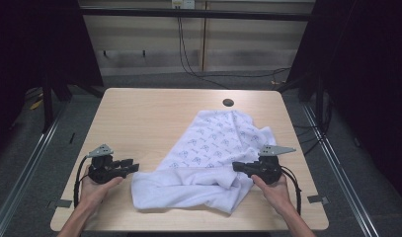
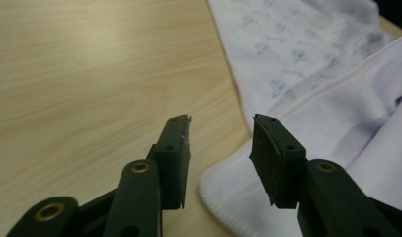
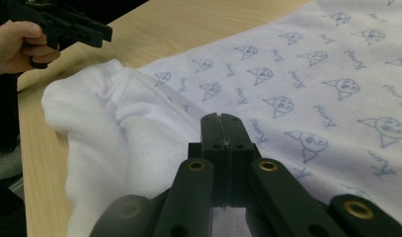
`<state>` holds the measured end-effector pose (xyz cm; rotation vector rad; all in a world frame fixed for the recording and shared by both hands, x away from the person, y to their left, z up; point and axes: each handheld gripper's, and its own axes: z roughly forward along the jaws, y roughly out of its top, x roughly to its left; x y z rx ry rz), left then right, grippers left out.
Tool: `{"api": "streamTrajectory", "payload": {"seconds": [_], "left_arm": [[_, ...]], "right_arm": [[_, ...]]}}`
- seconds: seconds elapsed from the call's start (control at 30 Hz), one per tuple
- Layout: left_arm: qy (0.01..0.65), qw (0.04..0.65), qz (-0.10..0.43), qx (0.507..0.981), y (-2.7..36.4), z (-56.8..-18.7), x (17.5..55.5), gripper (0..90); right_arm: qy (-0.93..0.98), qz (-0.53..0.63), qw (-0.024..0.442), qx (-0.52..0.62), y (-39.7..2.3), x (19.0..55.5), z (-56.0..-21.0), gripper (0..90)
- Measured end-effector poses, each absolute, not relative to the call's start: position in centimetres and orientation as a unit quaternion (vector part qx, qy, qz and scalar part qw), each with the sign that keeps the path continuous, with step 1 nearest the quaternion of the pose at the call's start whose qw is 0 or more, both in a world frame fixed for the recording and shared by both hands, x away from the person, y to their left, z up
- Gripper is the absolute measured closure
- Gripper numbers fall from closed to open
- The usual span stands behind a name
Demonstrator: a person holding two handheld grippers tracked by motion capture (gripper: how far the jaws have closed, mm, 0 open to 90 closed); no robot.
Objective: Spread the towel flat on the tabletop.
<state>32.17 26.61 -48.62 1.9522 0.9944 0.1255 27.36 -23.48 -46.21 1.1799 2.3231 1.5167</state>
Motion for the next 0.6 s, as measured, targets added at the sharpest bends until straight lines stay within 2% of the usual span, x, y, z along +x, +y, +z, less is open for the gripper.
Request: {"api": "streamTrajectory", "payload": {"seconds": [0.1,0.2,0.4,0.6], "left_arm": [[0.389,0.436,0.032,0.811,26.4,-49.1,32.1,52.8],[0.380,0.428,0.031,0.819,25.9,-49.4,31.8,55.2],[0.390,0.406,0.067,0.824,25.0,-50.0,31.7,61.3],[0.381,0.397,0.065,0.833,24.5,-50.1,31.3,60.3]], "right_arm": [[0.772,0.500,0.064,0.387,-23.3,27.3,-46.3,90.0],[0.774,0.498,0.063,0.387,-23.2,27.3,-46.4,90.0],[0.776,0.493,0.057,0.390,-23.9,27.3,-46.5,90.0],[0.775,0.489,0.059,0.396,-24.3,27.4,-46.6,90.0]]}}
